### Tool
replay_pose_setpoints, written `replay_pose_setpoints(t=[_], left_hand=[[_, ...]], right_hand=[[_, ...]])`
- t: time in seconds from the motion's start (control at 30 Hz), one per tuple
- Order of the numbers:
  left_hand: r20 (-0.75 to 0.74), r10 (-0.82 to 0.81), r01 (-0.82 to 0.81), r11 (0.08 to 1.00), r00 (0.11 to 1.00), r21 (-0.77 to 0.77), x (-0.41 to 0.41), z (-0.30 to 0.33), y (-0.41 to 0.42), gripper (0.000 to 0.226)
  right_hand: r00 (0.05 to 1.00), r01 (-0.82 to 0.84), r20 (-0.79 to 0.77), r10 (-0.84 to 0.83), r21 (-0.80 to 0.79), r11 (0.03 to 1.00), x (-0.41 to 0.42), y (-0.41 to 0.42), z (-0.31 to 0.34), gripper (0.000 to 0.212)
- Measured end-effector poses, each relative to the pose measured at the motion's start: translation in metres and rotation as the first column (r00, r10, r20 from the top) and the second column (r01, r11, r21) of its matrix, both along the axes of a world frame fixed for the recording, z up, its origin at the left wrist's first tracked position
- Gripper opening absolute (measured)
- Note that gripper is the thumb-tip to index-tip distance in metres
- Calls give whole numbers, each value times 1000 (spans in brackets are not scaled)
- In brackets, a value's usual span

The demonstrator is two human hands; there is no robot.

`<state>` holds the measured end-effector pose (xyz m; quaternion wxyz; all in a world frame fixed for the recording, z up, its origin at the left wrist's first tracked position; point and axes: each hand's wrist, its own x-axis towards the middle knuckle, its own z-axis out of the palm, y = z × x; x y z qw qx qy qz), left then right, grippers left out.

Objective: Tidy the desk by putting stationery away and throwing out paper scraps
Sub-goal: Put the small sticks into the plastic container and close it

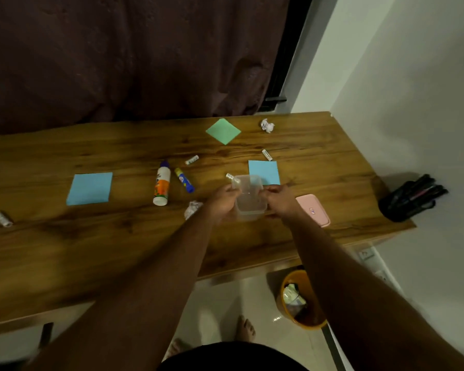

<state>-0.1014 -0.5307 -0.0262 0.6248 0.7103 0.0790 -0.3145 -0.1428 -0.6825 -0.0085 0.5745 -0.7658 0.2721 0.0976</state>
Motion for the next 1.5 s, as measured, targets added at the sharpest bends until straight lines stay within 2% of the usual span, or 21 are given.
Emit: replay_pose_setpoints(t=[0.07,0.23,0.3,0.33,0.4,0.47,0.53,0.57,0.63,0.7,0.8,0.97,1.17,1.27,1.33,1.43,1.5], left_hand=[[-16,-18,19,999,1000,37,-2,-5,-6,32],[-43,10,-8,998,999,61,-4,-8,-17,34],[-42,34,-32,998,999,61,-5,-10,-19,34],[-47,47,-45,998,998,53,-5,-10,-19,35],[-58,65,-63,997,996,43,-4,-10,-20,35],[-72,67,-63,997,995,52,-4,-9,-20,35],[-77,74,-69,996,994,63,-3,-8,-21,36],[-81,79,-74,995,994,65,-2,-8,-22,36],[-92,84,-79,995,992,63,-2,-6,-22,36],[-103,83,-77,995,991,58,-3,-4,-23,36],[-98,67,-59,995,993,75,-5,-1,-24,37],[-78,44,-37,995,996,94,-12,1,-23,36],[-55,30,-24,995,998,99,-15,5,-16,39],[-27,19,-17,997,999,82,-12,10,-12,39],[6,15,-15,996,1000,89,-10,13,-8,39],[101,-3,-13,988,995,152,-4,15,-4,39],[141,-3,-21,985,990,172,2,17,-1,40]], right_hand=[[999,-31,-34,30,-7,1000,-1,-8,-9,33],[994,-104,-41,105,19,994,0,-27,-21,39],[997,-75,-10,76,36,996,-1,-38,-21,40],[999,-40,18,40,-5,999,-2,-46,-22,40],[997,36,81,-15,-259,965,-6,-68,-28,37],[995,92,87,-52,-551,830,-8,-91,-35,41],[996,20,-42,-74,-726,687,-11,-110,-40,56],[987,-56,-142,-79,-754,654,-13,-116,-41,64],[955,-166,-285,-85,-748,642,-17,-120,-44,75],[939,-211,-334,-79,-743,636,-17,-121,-52,71],[954,-189,-294,-58,-743,642,-12,-116,-55,56],[968,-129,-238,-77,-738,663,-7,-106,-51,74],[935,-182,-330,-133,-764,619,-1,-85,-52,64],[949,-155,-289,-125,-774,614,-5,-84,-47,76],[967,-131,-234,-100,-793,595,-4,-80,-37,77],[996,-47,-85,-36,-802,595,6,-72,-20,62],[1000,8,4,-8,-752,659,18,-67,-6,49]])
